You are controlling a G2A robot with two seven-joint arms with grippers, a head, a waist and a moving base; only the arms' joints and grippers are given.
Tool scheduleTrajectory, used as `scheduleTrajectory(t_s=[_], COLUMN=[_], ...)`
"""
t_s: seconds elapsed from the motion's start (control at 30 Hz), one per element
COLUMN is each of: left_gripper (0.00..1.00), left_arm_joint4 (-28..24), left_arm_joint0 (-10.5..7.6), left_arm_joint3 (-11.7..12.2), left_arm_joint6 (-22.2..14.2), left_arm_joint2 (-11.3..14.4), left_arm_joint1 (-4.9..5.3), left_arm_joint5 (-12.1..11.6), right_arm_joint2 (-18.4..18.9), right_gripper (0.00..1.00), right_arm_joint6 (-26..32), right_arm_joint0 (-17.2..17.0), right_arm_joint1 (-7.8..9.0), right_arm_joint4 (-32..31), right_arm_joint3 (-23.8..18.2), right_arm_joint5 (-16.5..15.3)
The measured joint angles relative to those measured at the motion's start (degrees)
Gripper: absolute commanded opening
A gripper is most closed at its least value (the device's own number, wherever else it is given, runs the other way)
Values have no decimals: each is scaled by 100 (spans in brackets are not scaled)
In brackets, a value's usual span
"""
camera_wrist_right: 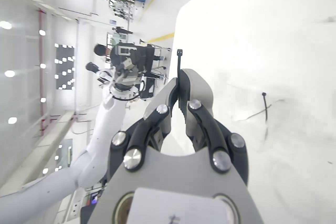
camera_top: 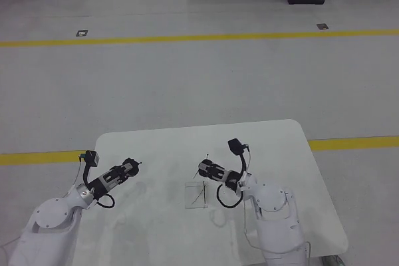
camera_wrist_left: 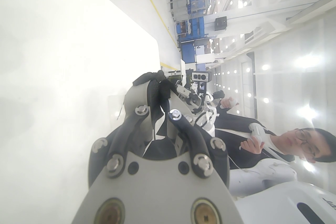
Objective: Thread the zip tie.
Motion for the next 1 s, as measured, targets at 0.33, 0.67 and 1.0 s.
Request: scheduleTrajectory(t_s=[0.33,0.67,1.0], left_gripper=[0,0,0], left_arm_joint4=[0,0,-6], left_arm_joint0=[0,0,8], left_arm_joint3=[0,0,-8], left_arm_joint6=[0,0,17], left_arm_joint2=[0,0,27], left_arm_joint1=[0,0,-3], left_arm_joint5=[0,0,14], right_arm_joint2=[-226,-1073,-1068], right_gripper=[0,0,0], right_arm_joint6=[-215,-903,-899], right_arm_joint0=[562,1378,1377], right_arm_joint1=[97,96,97], right_arm_joint4=[945,620,625], right_arm_joint3=[465,1163,1164], right_arm_joint5=[-13,277,273])
